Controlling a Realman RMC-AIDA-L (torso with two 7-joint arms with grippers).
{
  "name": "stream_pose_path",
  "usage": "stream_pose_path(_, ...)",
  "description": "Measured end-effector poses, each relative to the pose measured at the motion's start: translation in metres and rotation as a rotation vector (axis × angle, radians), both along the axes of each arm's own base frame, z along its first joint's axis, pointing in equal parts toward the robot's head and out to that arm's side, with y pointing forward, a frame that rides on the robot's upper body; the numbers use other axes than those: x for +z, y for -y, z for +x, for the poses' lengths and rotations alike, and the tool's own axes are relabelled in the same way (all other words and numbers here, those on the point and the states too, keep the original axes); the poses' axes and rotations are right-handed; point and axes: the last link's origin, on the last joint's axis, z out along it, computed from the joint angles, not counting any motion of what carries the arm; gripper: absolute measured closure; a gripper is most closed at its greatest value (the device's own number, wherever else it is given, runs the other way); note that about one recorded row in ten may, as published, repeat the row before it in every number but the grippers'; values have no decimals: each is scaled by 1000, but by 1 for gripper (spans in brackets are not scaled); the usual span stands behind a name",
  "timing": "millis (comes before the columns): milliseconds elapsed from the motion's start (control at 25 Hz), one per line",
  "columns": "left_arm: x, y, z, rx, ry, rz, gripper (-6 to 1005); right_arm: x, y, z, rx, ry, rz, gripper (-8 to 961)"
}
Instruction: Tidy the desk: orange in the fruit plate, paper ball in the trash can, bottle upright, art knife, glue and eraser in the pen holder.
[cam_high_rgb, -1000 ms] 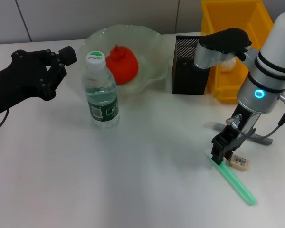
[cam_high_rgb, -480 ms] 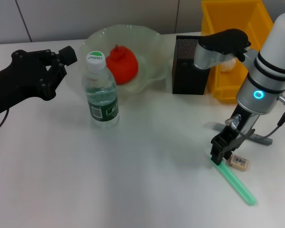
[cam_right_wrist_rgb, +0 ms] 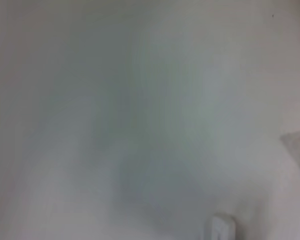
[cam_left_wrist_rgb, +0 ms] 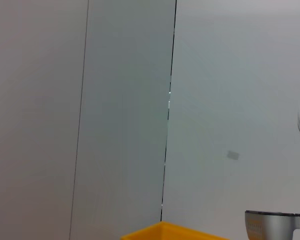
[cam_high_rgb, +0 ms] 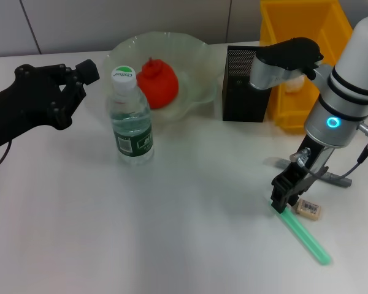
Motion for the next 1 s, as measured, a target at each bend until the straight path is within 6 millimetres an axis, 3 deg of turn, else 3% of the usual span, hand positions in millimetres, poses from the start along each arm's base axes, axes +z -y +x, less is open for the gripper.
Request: stream_pose_path(1000,0,1,-1,2,0,2,1000,-1,0,3,2,4,-1,717)
